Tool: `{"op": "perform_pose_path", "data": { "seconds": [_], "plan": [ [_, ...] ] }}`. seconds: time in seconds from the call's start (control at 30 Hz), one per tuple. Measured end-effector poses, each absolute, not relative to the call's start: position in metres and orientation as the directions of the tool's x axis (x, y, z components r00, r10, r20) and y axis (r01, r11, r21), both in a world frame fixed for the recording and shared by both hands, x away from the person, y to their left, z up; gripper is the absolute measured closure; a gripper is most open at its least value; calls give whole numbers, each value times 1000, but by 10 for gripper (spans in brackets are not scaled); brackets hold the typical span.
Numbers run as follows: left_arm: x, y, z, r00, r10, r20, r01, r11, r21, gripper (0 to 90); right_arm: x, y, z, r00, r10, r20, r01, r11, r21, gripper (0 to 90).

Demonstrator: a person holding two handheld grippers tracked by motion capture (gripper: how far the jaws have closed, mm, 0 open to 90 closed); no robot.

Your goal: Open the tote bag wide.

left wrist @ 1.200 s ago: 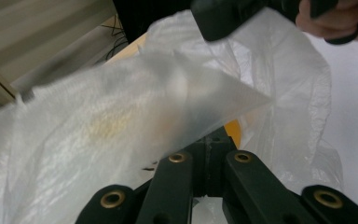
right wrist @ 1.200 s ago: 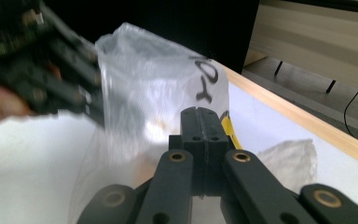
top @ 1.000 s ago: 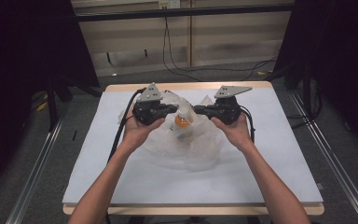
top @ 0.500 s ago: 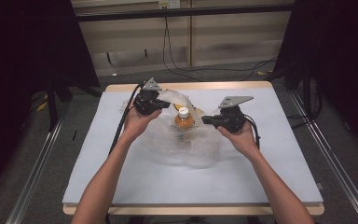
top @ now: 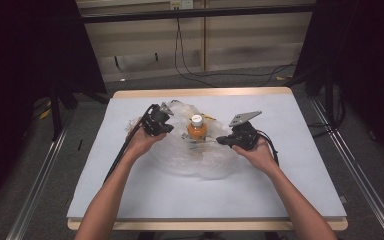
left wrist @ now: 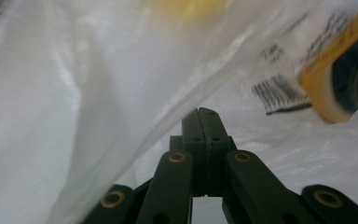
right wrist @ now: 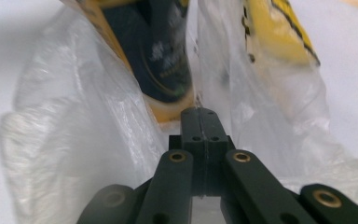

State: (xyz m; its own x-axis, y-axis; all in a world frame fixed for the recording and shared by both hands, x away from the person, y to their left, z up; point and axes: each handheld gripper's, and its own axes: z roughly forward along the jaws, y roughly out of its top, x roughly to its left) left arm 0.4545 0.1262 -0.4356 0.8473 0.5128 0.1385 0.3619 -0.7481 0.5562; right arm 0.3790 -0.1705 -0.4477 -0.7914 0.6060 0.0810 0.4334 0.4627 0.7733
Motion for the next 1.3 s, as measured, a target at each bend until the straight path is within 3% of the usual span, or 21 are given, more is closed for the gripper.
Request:
{"op": "perform_pose_path", "data": {
  "seconds": [0.1, 0.3, 0.33, 0.73, 1.0, 1.13, 1.3],
  "plan": [
    [457, 127, -445, 863, 497, 91, 366, -740, 565, 900, 387, -168, -458, -790, 604, 106, 460, 470, 753, 900],
    [452, 119, -459, 868, 485, 105, 372, -776, 509, 900, 393, -165, -470, -792, 603, 99, 483, 518, 706, 900],
    [455, 123, -458, 887, 446, 123, 343, -813, 471, 900, 393, -166, -471, -793, 602, 99, 488, 527, 696, 900],
    [447, 166, -457, 877, 466, 115, 390, -832, 396, 900, 382, -185, -471, -818, 572, 54, 488, 642, 591, 900],
    [441, 190, -457, 880, 472, 60, 411, -818, 403, 900, 366, -216, -467, -821, 569, 37, 495, 679, 543, 900],
    [437, 201, -455, 900, 430, 66, 376, -846, 379, 900, 357, -231, -467, -819, 573, 36, 496, 674, 548, 900],
    [437, 212, -458, 890, 456, -22, 418, -795, 439, 900, 351, -245, -469, -809, 586, 49, 505, 650, 568, 900]
  ]
}}
